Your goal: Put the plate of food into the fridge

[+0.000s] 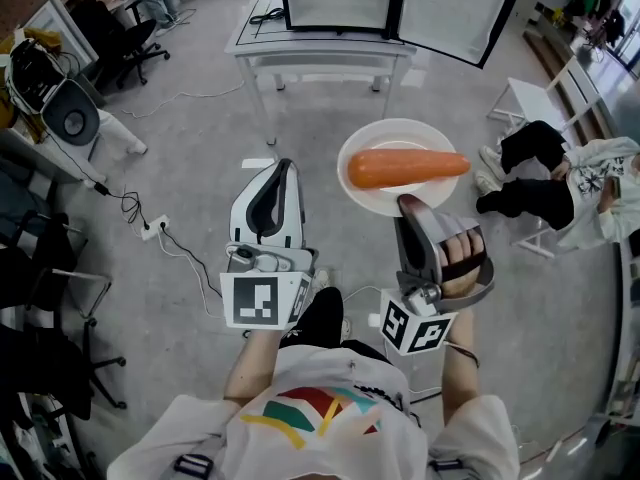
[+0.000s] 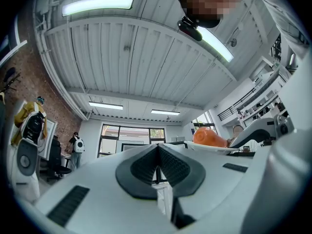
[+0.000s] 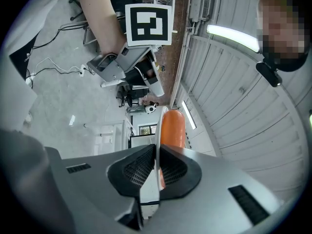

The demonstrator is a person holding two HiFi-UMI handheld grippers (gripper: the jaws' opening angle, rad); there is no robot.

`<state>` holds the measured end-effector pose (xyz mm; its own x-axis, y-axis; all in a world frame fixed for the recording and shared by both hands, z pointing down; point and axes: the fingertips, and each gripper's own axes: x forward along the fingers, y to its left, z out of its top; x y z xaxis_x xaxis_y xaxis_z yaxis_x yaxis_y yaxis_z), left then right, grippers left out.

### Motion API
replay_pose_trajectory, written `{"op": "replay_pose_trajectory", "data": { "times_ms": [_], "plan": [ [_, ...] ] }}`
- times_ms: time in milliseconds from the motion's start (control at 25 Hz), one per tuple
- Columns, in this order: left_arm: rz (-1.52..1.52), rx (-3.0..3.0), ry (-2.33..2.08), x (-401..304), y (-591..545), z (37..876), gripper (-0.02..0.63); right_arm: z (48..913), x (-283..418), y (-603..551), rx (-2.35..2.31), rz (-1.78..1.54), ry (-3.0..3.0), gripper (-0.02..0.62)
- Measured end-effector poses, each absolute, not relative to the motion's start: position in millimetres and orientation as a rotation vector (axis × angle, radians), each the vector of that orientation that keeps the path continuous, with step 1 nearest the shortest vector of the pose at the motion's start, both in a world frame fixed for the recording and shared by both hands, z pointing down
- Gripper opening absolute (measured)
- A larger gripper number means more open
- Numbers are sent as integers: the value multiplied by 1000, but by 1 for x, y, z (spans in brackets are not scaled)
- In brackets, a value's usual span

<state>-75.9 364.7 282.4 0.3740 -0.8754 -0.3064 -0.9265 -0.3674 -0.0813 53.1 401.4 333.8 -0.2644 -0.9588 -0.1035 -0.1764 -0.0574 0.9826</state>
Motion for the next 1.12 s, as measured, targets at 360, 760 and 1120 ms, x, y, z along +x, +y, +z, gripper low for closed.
{"op": "replay_pose_trajectory", "data": {
  "times_ms": [360,760,1120],
  "plan": [
    [295,-2386,1605,-72,314,292,6,343,52,352,1241,-1387,-1506,23],
    [312,-2366,1612,-83,195,279,6,330,39,229,1218,-1414,-1512,23],
    [356,-2360,1586,-109,89,263,6,315,15,126,1236,-1430,-1482,23]
  ]
}}
